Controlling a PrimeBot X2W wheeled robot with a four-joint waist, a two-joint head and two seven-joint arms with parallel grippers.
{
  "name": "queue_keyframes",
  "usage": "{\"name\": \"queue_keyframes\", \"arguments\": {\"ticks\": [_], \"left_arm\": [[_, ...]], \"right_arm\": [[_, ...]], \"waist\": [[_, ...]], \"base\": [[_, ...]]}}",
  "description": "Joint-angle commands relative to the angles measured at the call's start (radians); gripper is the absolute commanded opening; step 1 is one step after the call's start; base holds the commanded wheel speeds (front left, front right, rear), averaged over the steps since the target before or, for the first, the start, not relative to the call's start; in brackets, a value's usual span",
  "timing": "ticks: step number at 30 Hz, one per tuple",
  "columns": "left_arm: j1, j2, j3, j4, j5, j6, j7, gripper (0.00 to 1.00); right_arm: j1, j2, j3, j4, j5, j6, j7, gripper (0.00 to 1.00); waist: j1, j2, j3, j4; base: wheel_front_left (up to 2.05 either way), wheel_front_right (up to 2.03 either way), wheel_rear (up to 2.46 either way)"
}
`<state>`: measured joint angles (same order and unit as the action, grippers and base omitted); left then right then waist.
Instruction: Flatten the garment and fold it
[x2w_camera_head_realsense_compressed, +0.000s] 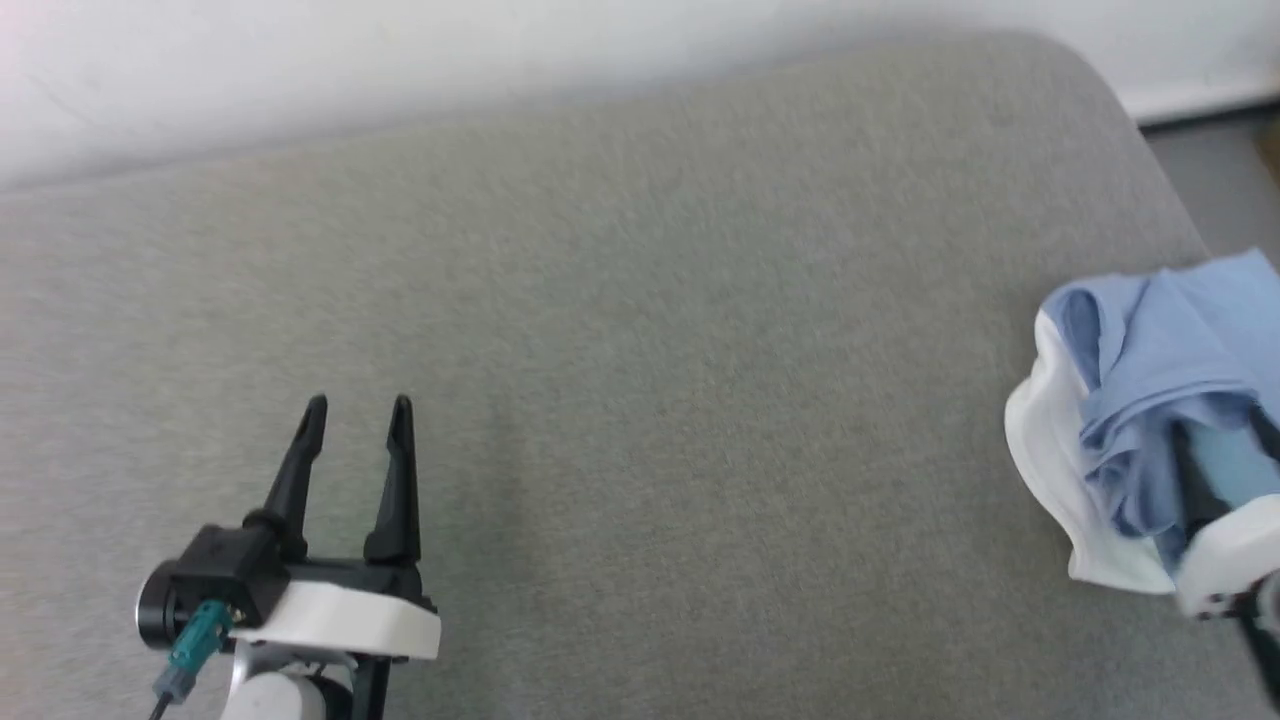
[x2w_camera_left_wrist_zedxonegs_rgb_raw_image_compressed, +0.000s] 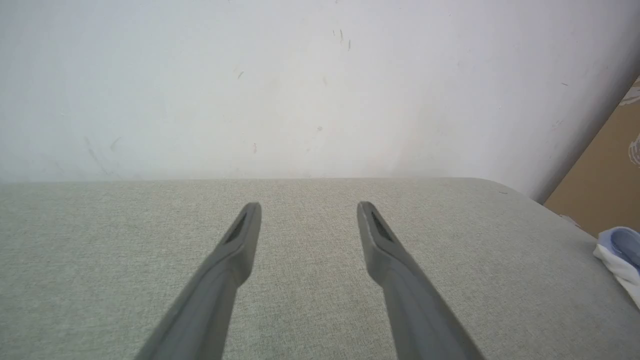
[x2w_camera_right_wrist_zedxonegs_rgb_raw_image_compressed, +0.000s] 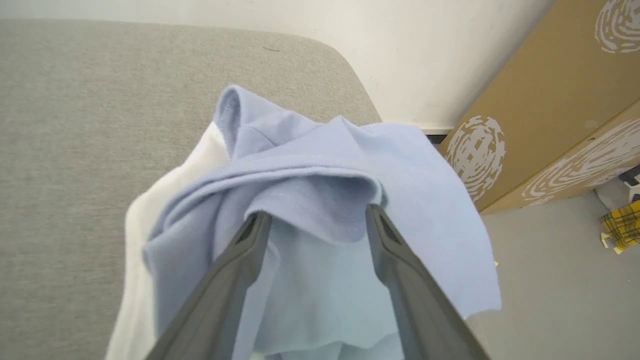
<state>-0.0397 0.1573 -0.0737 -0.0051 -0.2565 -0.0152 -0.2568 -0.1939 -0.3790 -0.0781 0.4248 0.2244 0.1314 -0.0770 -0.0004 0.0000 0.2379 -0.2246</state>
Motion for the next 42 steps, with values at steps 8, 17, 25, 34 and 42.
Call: {"name": "queue_keyframes", "arguments": {"ticks": [8, 17, 25, 34, 42], "left_arm": [[0.052, -0.006, 0.033, 0.015, 0.014, 0.001, -0.005, 1.0], [0.106, 0.023, 0.081, 0.032, 0.032, 0.014, -0.005, 1.0], [0.144, 0.052, 0.086, 0.059, 0.046, 0.013, -0.005, 1.0], [0.171, 0.046, 0.059, 0.09, 0.058, 0.016, -0.004, 1.0], [0.169, 0.041, 0.05, 0.113, 0.043, 0.007, -0.004, 1.0]], "right_arm": [[0.108, 0.154, 0.013, -0.347, -0.033, -0.001, 0.093, 1.0], [0.188, 0.283, 0.049, -0.504, -0.027, -0.001, 0.083, 1.0], [0.272, 0.322, 0.074, -0.545, -0.035, -0.001, 0.065, 1.0], [0.324, 0.328, 0.081, -0.561, -0.053, -0.001, 0.066, 1.0], [0.337, 0.329, 0.088, -0.565, -0.051, -0.001, 0.068, 1.0]], "waist": [[0.0004, 0.0, -0.145, 0.145], [0.0004, 0.0, -0.192, 0.198], [0.0004, 0.0, -0.215, 0.206], [0.0004, 0.0, -0.243, 0.203], [0.0004, 0.0, -0.248, 0.206]], "base": [[0.0, 0.0, 0.0], [0.0, 0.0, 0.0], [0.0, 0.0, 0.0], [0.0, 0.0, 0.0], [0.0, 0.0, 0.0]]}}
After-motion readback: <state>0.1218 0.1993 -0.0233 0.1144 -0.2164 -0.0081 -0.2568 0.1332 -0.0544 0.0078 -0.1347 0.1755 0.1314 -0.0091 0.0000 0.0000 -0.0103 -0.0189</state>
